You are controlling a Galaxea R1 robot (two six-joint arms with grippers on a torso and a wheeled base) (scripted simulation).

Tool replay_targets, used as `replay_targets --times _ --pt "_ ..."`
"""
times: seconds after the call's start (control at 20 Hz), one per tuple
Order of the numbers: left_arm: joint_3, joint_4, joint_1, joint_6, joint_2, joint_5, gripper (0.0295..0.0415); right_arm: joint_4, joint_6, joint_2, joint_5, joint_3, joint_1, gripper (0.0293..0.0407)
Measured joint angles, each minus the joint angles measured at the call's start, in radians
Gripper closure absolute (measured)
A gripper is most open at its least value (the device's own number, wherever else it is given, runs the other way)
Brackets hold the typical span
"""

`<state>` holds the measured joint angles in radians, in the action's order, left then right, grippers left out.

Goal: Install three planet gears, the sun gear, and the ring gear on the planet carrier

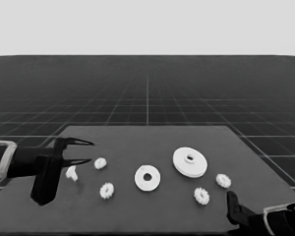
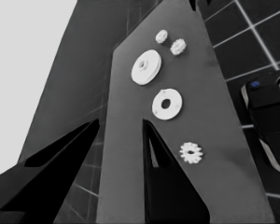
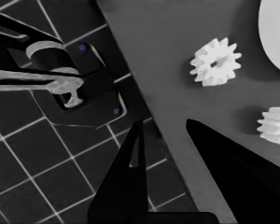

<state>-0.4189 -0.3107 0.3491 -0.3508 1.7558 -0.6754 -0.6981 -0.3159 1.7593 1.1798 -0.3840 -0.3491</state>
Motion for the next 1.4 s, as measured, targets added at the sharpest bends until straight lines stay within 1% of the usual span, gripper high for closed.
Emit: replay_targets --times 0.05,0.1,0.15,0.2,0.25,0.3,0.35,0.4,0.45,0.5,0.55,0.65,0.7,0.75,0.8,0.85,0.95,1.2,1.3,1.4 --pt "0.071 0.073 -0.071 0.003 -0.003 -0.049 0.0415 0.076 0.003 0.014 -0.023 0.053 -0.054 0.0407" --pt "0.043 0.044 -0.045 0.002 -0.002 -0.03 0.0414 0.045 0.002 0.008 -0.014 0.029 -0.034 0.0392" --pt "0.025 0.026 -0.029 0.001 -0.001 -0.018 0.0396 0.026 0.001 0.005 -0.008 0.016 -0.022 0.0363" --pt "0.015 0.015 -0.02 0.001 -0.001 -0.011 0.0364 0.016 0.001 0.003 -0.004 0.008 -0.015 0.0332" --pt "0.061 -0.471 -0.223 0.486 0.187 -0.438 0.0335 0.009 0.0 0.001 -0.002 0.003 -0.011 0.032" --pt "-0.012 -0.523 -0.331 0.986 0.449 -0.911 0.0315 0.006 0.0 0.001 -0.001 0.001 -0.009 0.0317" --pt "-0.177 -0.301 -0.351 1.409 0.595 -0.983 0.0308 0.003 0.0 0.0 -0.001 -0.001 -0.007 0.0316" --pt "-0.326 -0.136 -0.356 1.604 0.641 -0.959 0.0314 0.002 0.0 0.0 0.0 -0.002 -0.007 0.0315" --pt "-0.433 -0.037 -0.362 1.687 0.66 -0.922 0.032 0.001 0.0 0.0 0.0 -0.002 -0.006 0.0315" --pt "-0.504 0.022 -0.366 1.724 0.672 -0.896 0.0323 0.001 0.0 0.0 0.0 -0.002 -0.006 0.0315" --pt "-0.55 0.057 -0.369 1.741 0.681 -0.881 0.0325 0.001 0.0 0.0 0.0 -0.003 -0.006 0.0315" --pt "-0.598 0.091 -0.372 1.751 0.69 -0.868 0.0326 0.001 0.0 0.0 0.0 -0.003 -0.006 0.0315" --pt "-0.609 0.099 -0.372 1.752 0.692 -0.865 0.0326 0.001 0.0 0.0 0.0 -0.003 -0.006 0.0315" --pt "-0.653 0.004 -0.467 1.73 0.704 -0.842 0.0326 0.0 0.0 0.0 0.0 -0.003 -0.006 0.0315" --pt "-0.692 -0.047 -0.529 1.711 0.715 -0.823 0.0326 0.0 0.0 0.0 0.0 -0.003 -0.006 0.0315" --pt "-0.72 -0.075 -0.563 1.698 0.723 -0.809 0.0326 0.0 0.0 0.0 0.0 -0.003 -0.006 0.0315" --pt "-0.75 -0.098 -0.59 1.685 0.733 -0.793 0.0326 0.0 0.0 0.0 0.0 -0.003 -0.006 0.0315" --pt "-0.764 -0.109 -0.603 1.678 0.737 -0.785 0.0326 0.0 0.0 0.0 0.0 -0.003 -0.006 0.0315" --pt "-0.765 -0.11 -0.603 1.678 0.738 -0.785 0.0397 0.0 0.0 0.0 0.0 -0.003 -0.006 0.0315" --pt "-0.765 -0.11 -0.603 1.678 0.738 -0.785 0.0398 0.0 0.0 0.0 0.0 -0.003 -0.006 0.0315"
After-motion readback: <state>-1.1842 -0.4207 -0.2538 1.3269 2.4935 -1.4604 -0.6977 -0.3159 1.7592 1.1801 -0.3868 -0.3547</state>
